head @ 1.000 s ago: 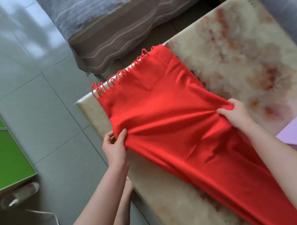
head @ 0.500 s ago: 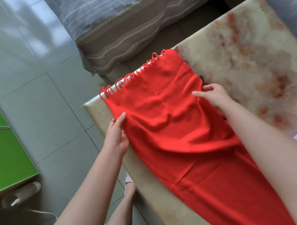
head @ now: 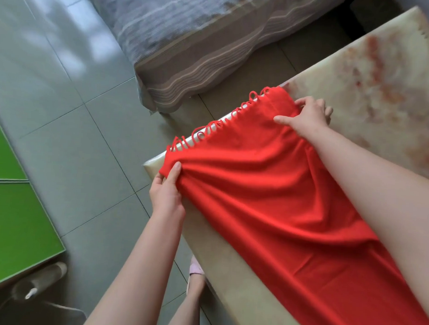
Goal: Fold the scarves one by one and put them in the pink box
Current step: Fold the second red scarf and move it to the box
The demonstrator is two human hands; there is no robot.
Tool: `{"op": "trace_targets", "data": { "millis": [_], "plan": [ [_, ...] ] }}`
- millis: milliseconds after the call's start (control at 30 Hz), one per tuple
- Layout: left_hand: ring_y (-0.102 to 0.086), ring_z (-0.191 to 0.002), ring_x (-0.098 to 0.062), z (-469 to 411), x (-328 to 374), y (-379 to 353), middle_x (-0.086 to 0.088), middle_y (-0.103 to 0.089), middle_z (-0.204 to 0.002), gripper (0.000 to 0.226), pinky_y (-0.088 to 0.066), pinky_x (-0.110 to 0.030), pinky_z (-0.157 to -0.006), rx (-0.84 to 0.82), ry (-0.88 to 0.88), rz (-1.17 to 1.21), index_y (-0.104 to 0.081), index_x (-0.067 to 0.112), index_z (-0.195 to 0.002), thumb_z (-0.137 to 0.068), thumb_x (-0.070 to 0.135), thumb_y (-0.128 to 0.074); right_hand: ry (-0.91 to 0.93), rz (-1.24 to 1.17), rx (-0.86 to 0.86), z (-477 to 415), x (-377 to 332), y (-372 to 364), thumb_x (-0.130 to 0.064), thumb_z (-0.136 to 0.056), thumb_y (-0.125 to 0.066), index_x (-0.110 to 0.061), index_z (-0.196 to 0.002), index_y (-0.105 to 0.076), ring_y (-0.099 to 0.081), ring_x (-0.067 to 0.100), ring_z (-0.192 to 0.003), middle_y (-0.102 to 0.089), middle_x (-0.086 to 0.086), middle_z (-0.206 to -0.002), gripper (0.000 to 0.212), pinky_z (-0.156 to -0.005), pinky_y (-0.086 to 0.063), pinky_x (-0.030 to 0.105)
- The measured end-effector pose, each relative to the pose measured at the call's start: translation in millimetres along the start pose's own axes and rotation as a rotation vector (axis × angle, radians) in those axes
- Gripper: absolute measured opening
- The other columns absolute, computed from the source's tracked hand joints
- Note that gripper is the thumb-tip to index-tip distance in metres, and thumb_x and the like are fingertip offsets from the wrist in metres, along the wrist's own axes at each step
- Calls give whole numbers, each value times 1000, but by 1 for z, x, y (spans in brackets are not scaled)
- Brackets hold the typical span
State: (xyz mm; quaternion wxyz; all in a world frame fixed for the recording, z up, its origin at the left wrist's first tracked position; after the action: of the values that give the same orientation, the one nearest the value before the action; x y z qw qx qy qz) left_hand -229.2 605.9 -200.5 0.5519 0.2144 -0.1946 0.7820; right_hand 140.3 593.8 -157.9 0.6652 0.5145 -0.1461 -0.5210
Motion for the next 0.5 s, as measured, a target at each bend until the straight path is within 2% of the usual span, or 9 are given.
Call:
{"op": "trace_targets", "data": {
  "millis": [100,167,233,300,367,433,500],
  "plan": [
    [-56,-70,-4,-3,7,-1,8,-64,-83,9,-47,-16,-63,11,-28,-13,-62,20,-87,-86,12,-65,-33,-44,-2,-8,-13,-9,-42,-76,-74,-20,-116,-61,-29,30,-132,-51,9,-132,48,-107,-24,31],
    [-59,-76,-5,-4,14,-3,6,-66,-86,8,-51,-20,-77,19,-73,-21,-64,19,-87,-86,11,-66,29,-41,12,-10,-23,-13,-36,-77,-74,-23,-101,-67,-37,27,-125,-61,3,-116,28,-104,-25,31],
    [-59,-81,-7,-5,29,-5,3,-66,-89,8,-48,-25,-88,30,-168,-42,-65,18,-88,-86,11,-66,126,-160,37,-14,-33,-8,-28,-81,-71,-24,-89,-62,-54,16,-100,-63,-1,-94,13,-92,-37,28],
    [-60,-88,-11,-8,46,-8,1,-66,-91,8,-47,-27,-93,32,-262,-28,-66,16,-91,-85,10,-67,183,-354,82,-16,-42,9,-22,-85,-66,-23,-89,-53,-49,-2,-71,-54,-9,-78,14,-71,-40,13],
    [-60,-89,-11,-12,61,-14,3,-67,-89,11,-48,-26,-92,14,-334,-19,-66,15,-94,-85,9,-67,201,-437,188,-18,-46,34,-22,-88,-63,-20,-93,-49,-46,-3,-63,-48,-13,-73,15,-62,-37,6],
    [-61,-84,-8,-19,67,-20,6,-67,-85,12,-50,-24,-86,-9,-371,-60,-66,14,-95,-85,7,-66,219,-430,235,-24,-51,42,-23,-86,-63,-22,-90,-50,-50,1,-68,-52,-12,-75,14,-71,-44,14],
    [-59,-74,-3,-30,63,-21,8,-65,-80,12,-50,-21,-79,13,-371,-181,-66,9,-98,-87,6,-64,188,-316,177,-29,-46,31,-21,-83,-65,-21,-97,-55,-57,13,-88,-61,-2,-94,18,-86,-43,26]
  ]
}}
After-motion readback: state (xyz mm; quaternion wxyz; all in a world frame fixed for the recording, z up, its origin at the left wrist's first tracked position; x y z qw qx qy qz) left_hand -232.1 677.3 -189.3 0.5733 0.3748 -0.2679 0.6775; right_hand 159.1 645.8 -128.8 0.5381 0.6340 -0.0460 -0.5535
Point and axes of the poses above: each hand's wrist, its own z-axis away from the middle knuckle, its own y-axis out of the back of the hand, x = y × z, the point moved 9 cm from there along -z, towards the middle knuckle
